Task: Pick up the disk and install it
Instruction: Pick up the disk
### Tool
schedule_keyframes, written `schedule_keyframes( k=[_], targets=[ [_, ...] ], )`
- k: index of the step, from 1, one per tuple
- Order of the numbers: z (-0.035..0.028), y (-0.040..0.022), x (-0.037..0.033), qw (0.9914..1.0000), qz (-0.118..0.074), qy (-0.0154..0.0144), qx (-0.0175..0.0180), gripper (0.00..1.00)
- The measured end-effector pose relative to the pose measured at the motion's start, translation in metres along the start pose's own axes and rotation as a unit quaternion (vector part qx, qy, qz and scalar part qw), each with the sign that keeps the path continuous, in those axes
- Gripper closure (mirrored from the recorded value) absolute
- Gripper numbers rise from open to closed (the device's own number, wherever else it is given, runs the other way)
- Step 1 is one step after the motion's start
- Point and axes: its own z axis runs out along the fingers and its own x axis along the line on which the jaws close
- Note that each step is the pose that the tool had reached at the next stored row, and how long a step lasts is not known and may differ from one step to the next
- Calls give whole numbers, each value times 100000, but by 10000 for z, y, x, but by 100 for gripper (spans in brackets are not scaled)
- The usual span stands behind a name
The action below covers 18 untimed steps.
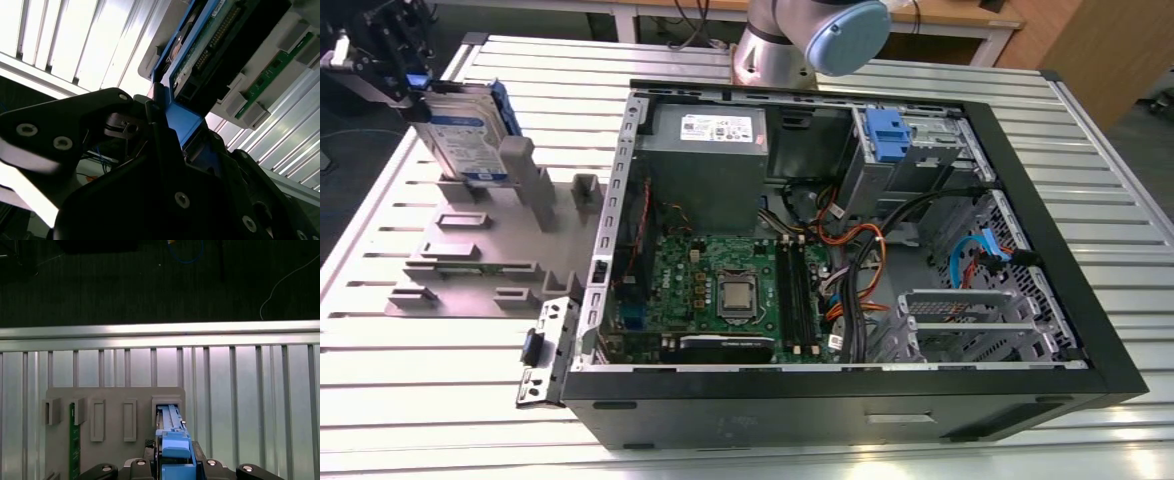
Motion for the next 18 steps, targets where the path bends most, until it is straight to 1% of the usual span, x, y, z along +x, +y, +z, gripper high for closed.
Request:
schedule_keyframes(
  k=[4, 8, 14, 18],
  targets=[
    [-1, 0, 0, 100000, 0, 0, 2, 63],
    [-23, 1, 0, 100000, 3, 1, 0, 63],
    [-82, 2, 0, 100000, 1, -2, 2, 63],
    [-139, 3, 1, 100000, 2, 0, -2, 63]
  ],
)
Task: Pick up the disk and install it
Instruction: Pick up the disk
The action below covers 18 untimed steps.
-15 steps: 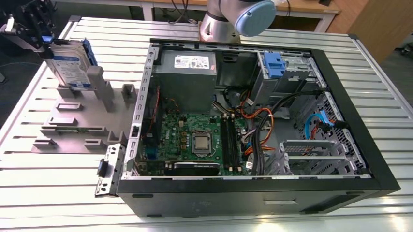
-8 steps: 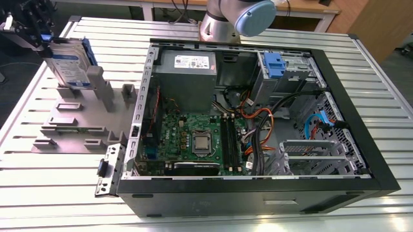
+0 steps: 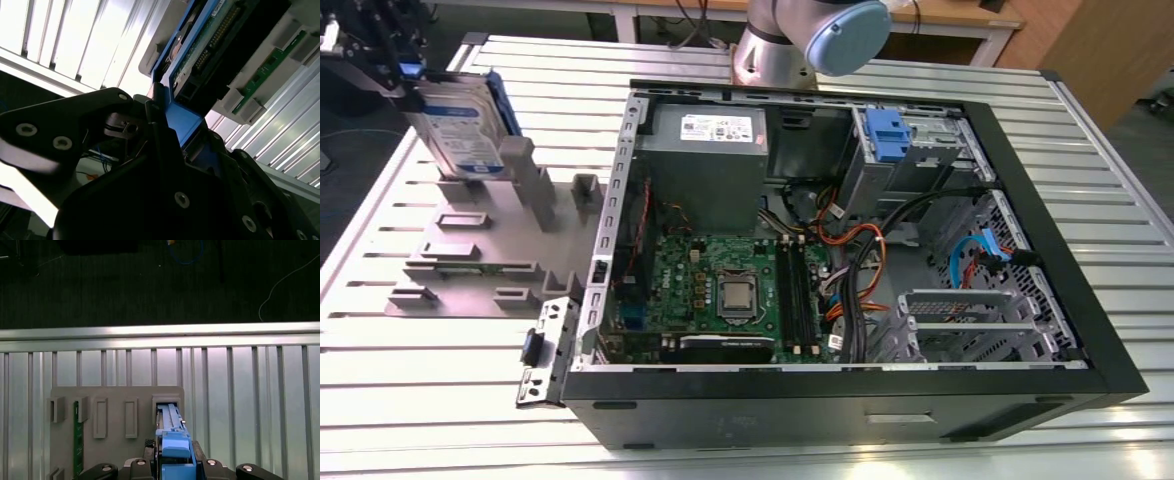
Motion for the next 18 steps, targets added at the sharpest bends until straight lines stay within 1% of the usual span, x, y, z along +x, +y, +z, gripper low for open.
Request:
schedule_keyframes(
  k=[7, 13, 15, 18],
  targets=[
    [-110, 2, 0, 100000, -1, 0, 4, 63],
    [-113, 2, 1, 100000, -1, 2, 4, 63],
    [-146, 3, 1, 100000, -2, 4, 7, 63],
    [-152, 3, 1, 100000, -1, 9, -3, 63]
  ],
)
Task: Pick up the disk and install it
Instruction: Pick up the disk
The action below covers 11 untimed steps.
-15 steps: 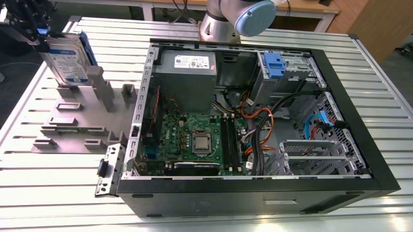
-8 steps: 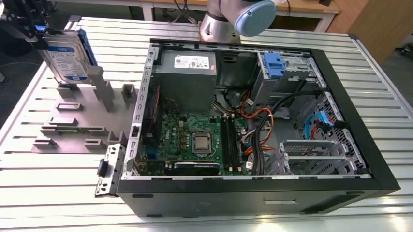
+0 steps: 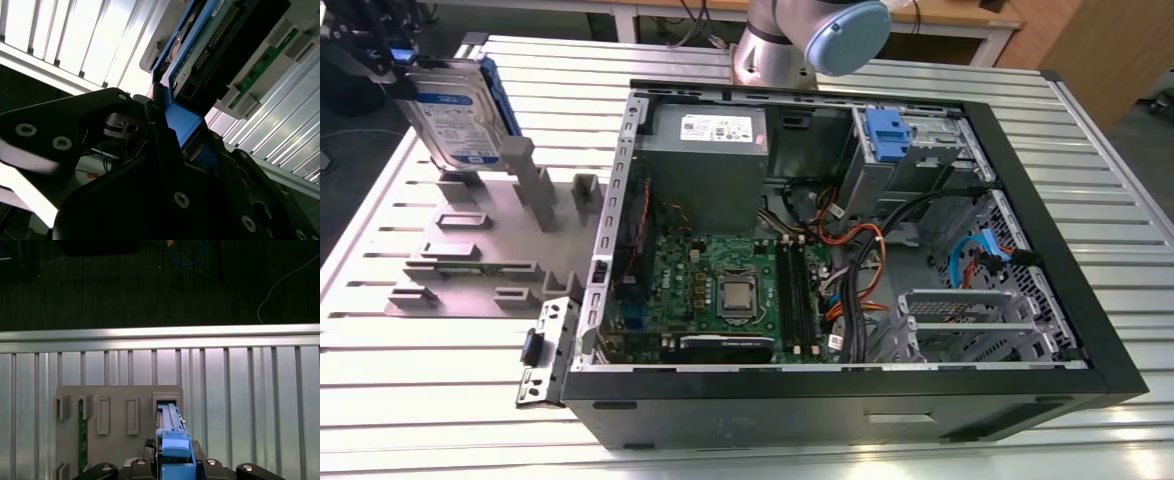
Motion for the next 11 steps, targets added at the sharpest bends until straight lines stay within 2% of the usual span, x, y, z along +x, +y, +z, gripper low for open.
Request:
schedule_keyframes(
  k=[11],
  targets=[
    [-33, 0, 0, 100000, 0, 7, 6, 63]
  ],
)
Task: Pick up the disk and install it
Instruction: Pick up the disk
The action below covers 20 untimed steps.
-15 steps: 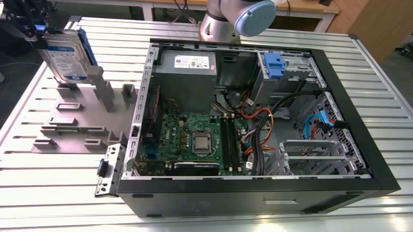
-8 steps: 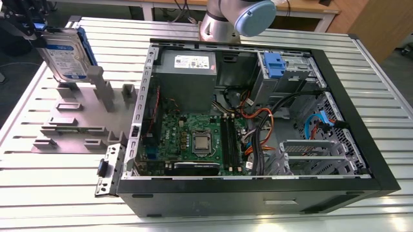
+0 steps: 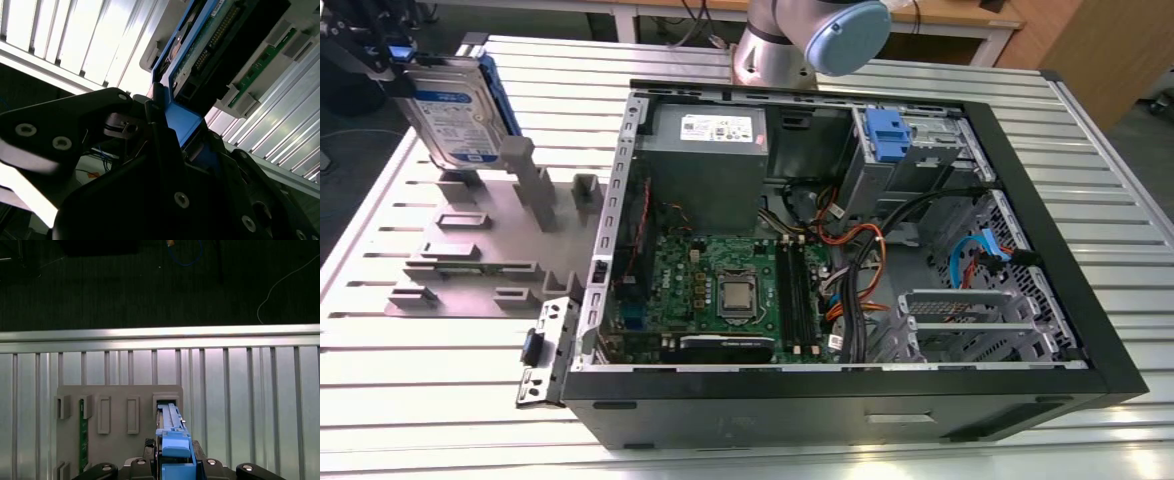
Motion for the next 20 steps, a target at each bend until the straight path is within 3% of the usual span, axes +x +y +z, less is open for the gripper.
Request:
schedule_keyframes(
  k=[20],
  targets=[
    [-79, 2, 0, 100000, 3, 149, 10, 63]
  ],
)
